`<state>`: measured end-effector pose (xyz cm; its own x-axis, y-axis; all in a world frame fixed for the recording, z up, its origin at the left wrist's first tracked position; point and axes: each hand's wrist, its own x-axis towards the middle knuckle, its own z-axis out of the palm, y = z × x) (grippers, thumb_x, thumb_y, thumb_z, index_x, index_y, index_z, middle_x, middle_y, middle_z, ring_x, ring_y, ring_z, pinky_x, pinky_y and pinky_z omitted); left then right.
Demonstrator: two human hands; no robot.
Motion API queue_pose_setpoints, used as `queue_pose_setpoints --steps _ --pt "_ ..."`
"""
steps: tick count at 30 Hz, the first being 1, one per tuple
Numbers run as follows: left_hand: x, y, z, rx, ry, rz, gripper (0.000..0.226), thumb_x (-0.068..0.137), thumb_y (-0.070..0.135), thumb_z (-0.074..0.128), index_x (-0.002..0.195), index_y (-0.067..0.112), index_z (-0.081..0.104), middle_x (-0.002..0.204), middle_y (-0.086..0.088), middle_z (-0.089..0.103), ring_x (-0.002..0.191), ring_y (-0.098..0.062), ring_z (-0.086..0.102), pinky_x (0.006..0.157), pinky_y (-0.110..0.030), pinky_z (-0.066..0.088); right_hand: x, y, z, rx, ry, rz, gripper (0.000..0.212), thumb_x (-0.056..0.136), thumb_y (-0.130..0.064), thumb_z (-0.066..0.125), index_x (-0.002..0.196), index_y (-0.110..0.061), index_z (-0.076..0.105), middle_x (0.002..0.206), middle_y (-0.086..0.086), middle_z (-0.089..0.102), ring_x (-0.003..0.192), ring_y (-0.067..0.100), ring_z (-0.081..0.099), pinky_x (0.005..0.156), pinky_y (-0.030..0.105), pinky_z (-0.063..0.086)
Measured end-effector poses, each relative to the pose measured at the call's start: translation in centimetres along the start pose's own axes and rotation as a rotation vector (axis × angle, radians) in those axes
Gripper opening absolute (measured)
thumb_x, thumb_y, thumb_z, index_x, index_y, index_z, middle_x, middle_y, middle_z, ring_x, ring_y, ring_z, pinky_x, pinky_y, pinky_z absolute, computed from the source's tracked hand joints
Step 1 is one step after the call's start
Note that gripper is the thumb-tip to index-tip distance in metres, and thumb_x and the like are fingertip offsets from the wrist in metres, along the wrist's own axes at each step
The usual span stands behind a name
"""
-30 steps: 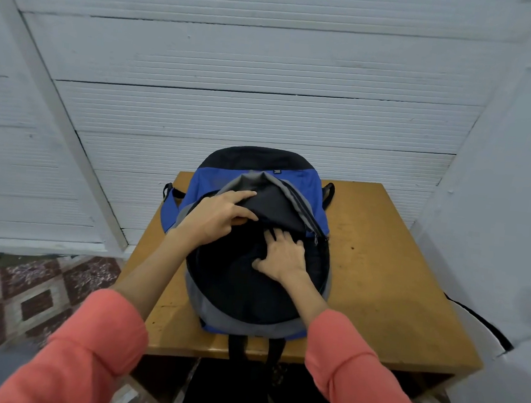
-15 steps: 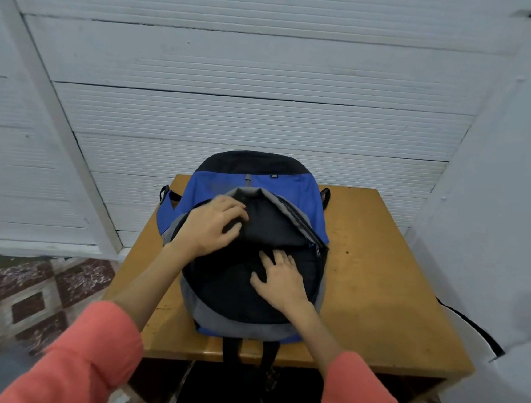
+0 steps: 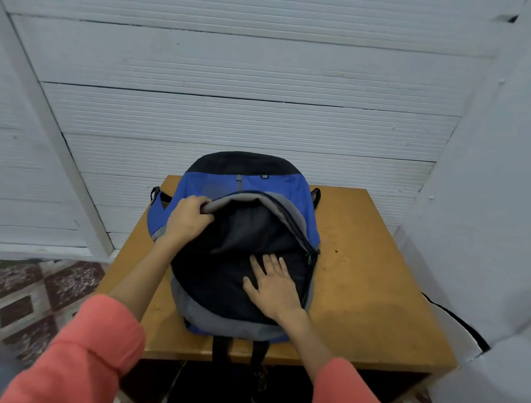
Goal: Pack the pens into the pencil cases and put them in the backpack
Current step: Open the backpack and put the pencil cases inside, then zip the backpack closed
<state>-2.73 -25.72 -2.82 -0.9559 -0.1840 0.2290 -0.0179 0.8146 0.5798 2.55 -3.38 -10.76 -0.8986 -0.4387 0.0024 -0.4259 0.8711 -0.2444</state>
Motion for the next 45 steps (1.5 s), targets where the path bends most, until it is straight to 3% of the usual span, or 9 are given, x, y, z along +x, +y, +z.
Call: queue_pose_setpoints --steps 4,8,13,24,27,34,38,42,45 --pt "-2.9 1.2 -2.0 -0.200 0.107 0.207 0.020 0.076 0.009 0.059 0.091 0.018 0.067 0.092 0.002 0.064 0.092 -0.020 0.057 0.081 -0.032 0.045 -0.1 -0.1 -0.3 0.027 -0.031 0.021 0.061 0.102 -0.048 0.022 0.153 -0.016 0.021 0.159 0.014 0.020 0.148 0.026 0.011 0.121 0.035 -0.002" --pt "-8.5 1.1 -2.1 -0.203 0.214 0.443 0.035 0.059 -0.006 0.049 0.084 0.013 0.066 0.084 0.006 0.061 0.083 -0.016 0.052 0.073 -0.026 0.040 -1.5 -0.8 -1.6 0.296 -0.060 0.114 0.041 0.100 -0.044 0.039 0.128 -0.015 0.051 0.132 0.007 0.055 0.127 0.025 0.046 0.099 0.031 0.037" --pt "-14.6 -2.1 1.0 -0.022 0.277 0.522 0.030 0.057 -0.001 0.044 0.079 0.016 0.052 0.080 0.004 0.055 0.080 -0.018 0.050 0.081 -0.033 0.039 -2.7 -0.9 -2.4 0.619 -0.050 0.139 0.051 0.100 -0.031 0.048 0.145 -0.015 0.030 0.144 0.003 0.041 0.132 0.020 0.038 0.109 0.024 0.028" --pt "-17.5 -4.3 1.1 -0.170 0.112 0.487 0.028 0.080 0.030 0.065 0.106 0.023 0.059 0.107 0.010 0.057 0.108 -0.009 0.054 0.091 -0.029 0.043 -4.0 3.2 -3.6 0.383 -0.249 -0.106 0.040 0.094 -0.028 0.055 0.132 -0.017 0.053 0.131 -0.001 0.057 0.115 0.015 0.052 0.098 0.034 0.045" --pt "-18.0 -4.2 0.8 -0.159 0.101 0.510 0.033 0.083 0.042 0.068 0.106 0.019 0.063 0.108 0.011 0.059 0.109 -0.011 0.056 0.099 -0.029 0.039 -5.4 5.5 -4.5 0.488 -0.272 -0.175 0.025 0.093 -0.030 0.060 0.105 -0.010 0.068 0.108 0.002 0.067 0.100 0.013 0.060 0.086 0.033 0.049" --pt "-17.2 -1.4 2.1 -0.048 0.264 0.547 0.021 0.086 0.041 0.064 0.091 0.021 0.069 0.095 0.017 0.064 0.096 -0.003 0.058 0.106 -0.041 0.037 -6.0 9.6 -6.1 1.187 0.213 0.155 0.012 0.091 -0.001 0.061 0.088 -0.002 0.073 0.079 0.007 0.074 0.071 0.017 0.068 0.068 0.026 0.054" --pt "-16.1 2.1 3.2 -0.011 0.245 0.538 0.026 0.089 0.049 0.060 0.094 0.025 0.069 0.092 0.019 0.064 0.093 -0.004 0.059 0.096 -0.035 0.039 -2.9 12.2 -3.6 1.005 0.442 0.406 0.027 0.095 -0.003 0.052 0.117 -0.010 0.065 0.096 -0.001 0.067 0.078 0.017 0.062 0.054 0.024 0.048" --pt "-14.8 5.0 4.5 0.082 0.115 0.438 0.044 0.089 0.069 0.045 0.095 0.032 0.068 0.089 0.022 0.063 0.092 0.000 0.057 0.092 -0.030 0.035 -0.1 14.0 -1.8 0.751 0.361 0.385 0.047 0.095 -0.001 0.047 0.139 -0.017 0.050 0.132 0.002 0.056 0.115 0.022 0.057 0.092 0.032 0.048" --pt "-13.2 6.8 5.1 0.108 0.034 0.364 0.054 0.085 0.073 0.037 0.100 0.033 0.068 0.094 0.020 0.065 0.095 -0.001 0.056 0.093 -0.027 0.033 1.2 14.2 -2.1 0.586 0.336 0.312 0.036 0.096 -0.012 0.052 0.127 -0.029 0.061 0.116 -0.001 0.064 0.104 0.016 0.060 0.089 0.036 0.051"
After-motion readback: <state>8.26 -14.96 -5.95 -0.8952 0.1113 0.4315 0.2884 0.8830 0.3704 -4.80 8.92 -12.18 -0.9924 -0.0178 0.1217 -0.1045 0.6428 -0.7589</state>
